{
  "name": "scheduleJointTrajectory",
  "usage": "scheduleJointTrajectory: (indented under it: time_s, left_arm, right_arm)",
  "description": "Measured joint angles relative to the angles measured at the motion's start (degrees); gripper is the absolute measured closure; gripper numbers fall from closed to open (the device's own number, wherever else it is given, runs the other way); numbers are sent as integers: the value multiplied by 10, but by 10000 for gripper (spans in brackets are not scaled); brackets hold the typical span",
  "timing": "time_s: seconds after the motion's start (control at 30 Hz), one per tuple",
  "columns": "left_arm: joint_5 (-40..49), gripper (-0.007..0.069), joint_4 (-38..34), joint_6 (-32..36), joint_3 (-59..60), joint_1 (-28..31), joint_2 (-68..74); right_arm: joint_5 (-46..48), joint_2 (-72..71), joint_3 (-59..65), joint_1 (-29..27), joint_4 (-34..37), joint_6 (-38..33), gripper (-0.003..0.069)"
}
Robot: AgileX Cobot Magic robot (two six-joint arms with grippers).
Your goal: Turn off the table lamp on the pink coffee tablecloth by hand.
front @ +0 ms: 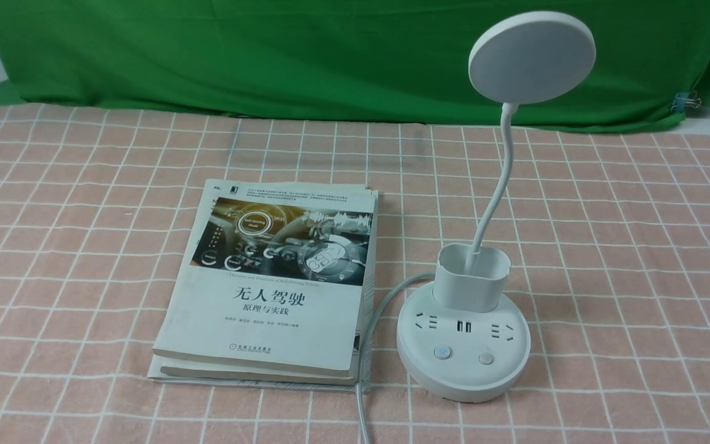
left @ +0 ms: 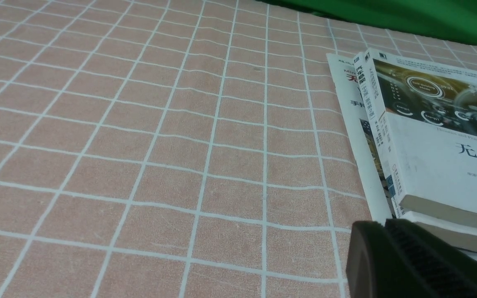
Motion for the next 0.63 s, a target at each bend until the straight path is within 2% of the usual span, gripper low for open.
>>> scheduleJointTrajectory:
  time_s: [0.63]
  left_arm:
    - [0,618,0,0,0,0,0]
  right_arm:
    - [0,0,0,0,0,0,478]
